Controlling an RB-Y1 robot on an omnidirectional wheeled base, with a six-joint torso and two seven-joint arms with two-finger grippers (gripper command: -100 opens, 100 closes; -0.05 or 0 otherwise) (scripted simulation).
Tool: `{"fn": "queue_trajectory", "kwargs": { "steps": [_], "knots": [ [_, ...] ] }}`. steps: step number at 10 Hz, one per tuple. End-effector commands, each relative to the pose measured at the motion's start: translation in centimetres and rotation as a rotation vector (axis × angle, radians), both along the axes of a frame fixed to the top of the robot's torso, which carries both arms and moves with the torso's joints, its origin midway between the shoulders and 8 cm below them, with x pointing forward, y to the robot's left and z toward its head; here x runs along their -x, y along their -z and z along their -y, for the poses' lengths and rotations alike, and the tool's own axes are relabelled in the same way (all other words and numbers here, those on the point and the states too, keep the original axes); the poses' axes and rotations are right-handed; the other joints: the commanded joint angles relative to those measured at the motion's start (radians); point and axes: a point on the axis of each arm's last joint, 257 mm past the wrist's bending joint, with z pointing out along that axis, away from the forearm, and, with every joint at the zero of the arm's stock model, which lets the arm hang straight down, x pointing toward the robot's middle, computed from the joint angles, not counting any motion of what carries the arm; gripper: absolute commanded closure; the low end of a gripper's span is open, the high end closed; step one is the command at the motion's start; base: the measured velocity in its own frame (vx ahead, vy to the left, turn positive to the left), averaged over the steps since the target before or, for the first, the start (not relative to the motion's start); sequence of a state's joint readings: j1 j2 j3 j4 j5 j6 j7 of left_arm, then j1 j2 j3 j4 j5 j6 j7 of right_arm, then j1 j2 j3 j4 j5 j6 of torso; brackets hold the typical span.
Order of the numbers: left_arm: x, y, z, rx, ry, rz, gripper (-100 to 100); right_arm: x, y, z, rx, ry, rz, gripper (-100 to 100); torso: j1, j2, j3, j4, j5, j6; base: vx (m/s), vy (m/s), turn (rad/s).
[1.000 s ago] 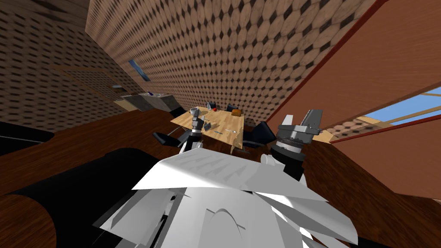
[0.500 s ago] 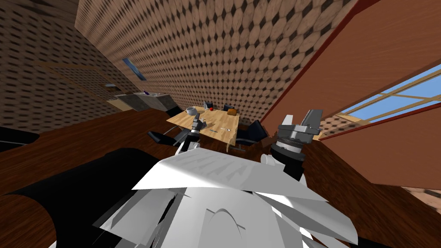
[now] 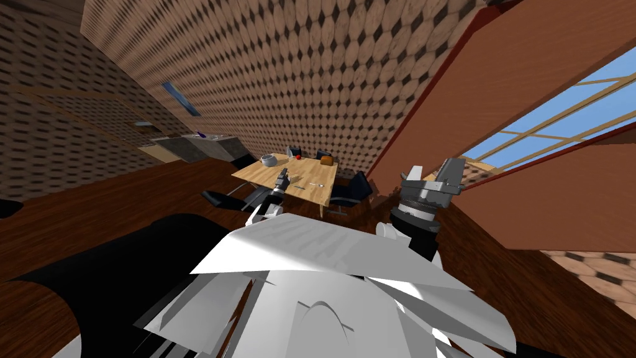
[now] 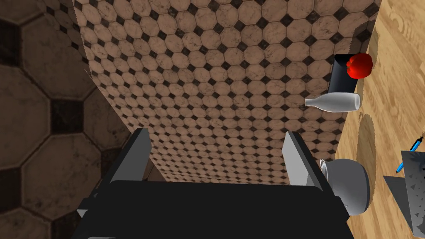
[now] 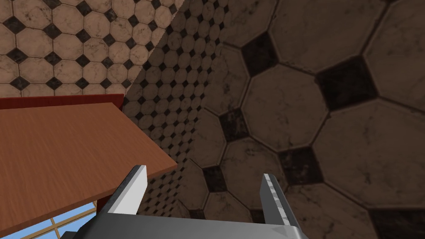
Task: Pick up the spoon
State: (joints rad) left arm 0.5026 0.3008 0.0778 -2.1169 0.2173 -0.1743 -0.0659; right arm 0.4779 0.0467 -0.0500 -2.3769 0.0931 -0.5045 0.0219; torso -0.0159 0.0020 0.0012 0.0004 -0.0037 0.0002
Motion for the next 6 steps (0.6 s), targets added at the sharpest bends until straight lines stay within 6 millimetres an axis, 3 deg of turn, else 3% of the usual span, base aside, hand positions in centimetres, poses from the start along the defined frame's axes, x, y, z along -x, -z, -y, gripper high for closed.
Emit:
{"fn": "queue_trajectory", "kwargs": {
  "steps": [1,2,3,4,5,6],
  "knots": [
    [-0.2,1.1,-0.4,0.012,-0.007,-0.043,-100,0.0,0.0,0.0,0.0,0.0,0.0,0,0.0,0.0,0.0,0.0,0.0,0.0,-0.017,-0.182,-0.019],
    [-0.3,2.6,-1.8,0.009,-0.02,-0.094,-100,0.0,0.0,0.0,0.0,0.0,0.0,0,0.003,0.0,0.0,0.0,0.0,0.0,-0.005,-0.171,-0.099],
    [-0.3,2.9,-1.8,0.012,-0.02,-0.103,-100,0.0,0.0,0.0,0.0,0.0,0.0,0,0.004,-0.001,0.0,0.0,0.001,0.0,0.001,-0.136,-0.044],
    [-0.4,4.8,-3.3,0.015,-0.035,-0.166,-100,0.0,0.0,0.0,0.0,0.0,0.0,0,0.007,-0.001,-0.001,0.0,0.001,0.0,0.018,-0.143,-0.09],
    [-0.4,4.8,-3.3,0.015,-0.035,-0.166,-100,0.0,0.0,0.0,0.0,0.0,0.0,0,0.007,-0.002,-0.001,0.0,0.001,0.0,0.016,-0.11,-0.053],
    [-0.3,6.8,-4.8,0.021,-0.05,-0.232,-100,0.0,0.0,0.0,0.0,0.0,0.0,0,0.009,-0.002,-0.001,0.0,0.002,0.0,-0.016,-0.124,-0.15]
  ]
}}
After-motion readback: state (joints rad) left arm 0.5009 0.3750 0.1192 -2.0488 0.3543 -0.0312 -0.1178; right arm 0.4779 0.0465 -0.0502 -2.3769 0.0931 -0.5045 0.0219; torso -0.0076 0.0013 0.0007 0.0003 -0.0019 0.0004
